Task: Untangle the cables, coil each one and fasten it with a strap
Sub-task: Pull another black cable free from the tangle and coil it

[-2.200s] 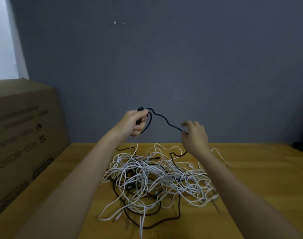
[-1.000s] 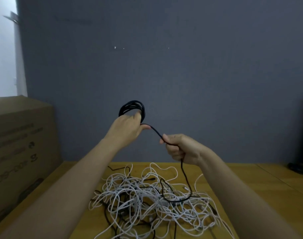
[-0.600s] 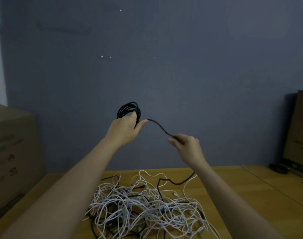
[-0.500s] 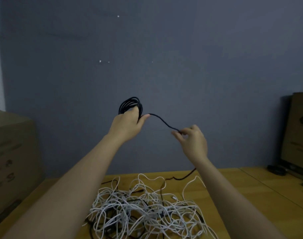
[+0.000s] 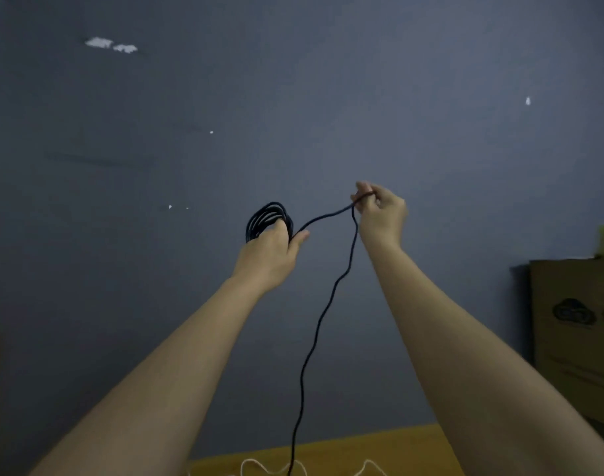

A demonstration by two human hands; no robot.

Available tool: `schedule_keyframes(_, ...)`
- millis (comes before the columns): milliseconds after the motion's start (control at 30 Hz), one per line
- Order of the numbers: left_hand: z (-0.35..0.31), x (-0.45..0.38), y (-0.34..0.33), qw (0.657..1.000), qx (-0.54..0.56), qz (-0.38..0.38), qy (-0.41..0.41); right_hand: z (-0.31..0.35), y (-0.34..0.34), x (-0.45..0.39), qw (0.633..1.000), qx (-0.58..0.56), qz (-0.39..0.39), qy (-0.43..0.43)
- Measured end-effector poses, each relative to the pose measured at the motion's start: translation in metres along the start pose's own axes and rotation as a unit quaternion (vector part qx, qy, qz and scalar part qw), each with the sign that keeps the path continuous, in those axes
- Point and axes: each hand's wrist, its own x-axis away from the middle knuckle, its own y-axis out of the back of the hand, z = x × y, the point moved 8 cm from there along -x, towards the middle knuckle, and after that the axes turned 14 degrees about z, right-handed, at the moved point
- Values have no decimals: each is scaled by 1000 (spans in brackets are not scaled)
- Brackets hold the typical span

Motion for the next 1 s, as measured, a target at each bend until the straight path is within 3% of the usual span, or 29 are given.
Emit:
schedule_keyframes(100, 9, 8, -30, 997, -12, 81, 13, -54, 1, 22, 994, 60, 48, -80)
schedule_keyframes(233, 43, 37, -85, 978, 15, 196, 67, -139, 8, 93, 943, 176, 198, -202)
schedule_keyframes(400, 74, 67, -121, 965, 78, 228, 105, -174, 15, 168, 908, 196, 298, -220)
schedule_keyframes(467, 79, 77, -133, 963, 91, 233, 106, -183, 17, 194, 906, 170, 304, -240)
schedule_keyframes(600, 87, 99, -154, 960, 96, 242, 105, -205, 23, 247, 891, -57, 256, -371)
schedule_keyframes(667, 93, 113, -161, 961, 65, 250, 99, -206, 25, 266, 891, -15, 243, -383)
schedule_keyframes(734, 101, 131, -163, 961, 18, 259, 93, -197, 23, 278, 904, 117, 263, -316)
schedule_keyframes(867, 120, 179, -169, 943, -73, 312, 86, -149, 13, 292, 897, 311, 310, -52)
schedule_keyframes(1000, 110, 225, -172, 934, -64, 348, 52, -99, 4, 270, 856, 445, 218, 149)
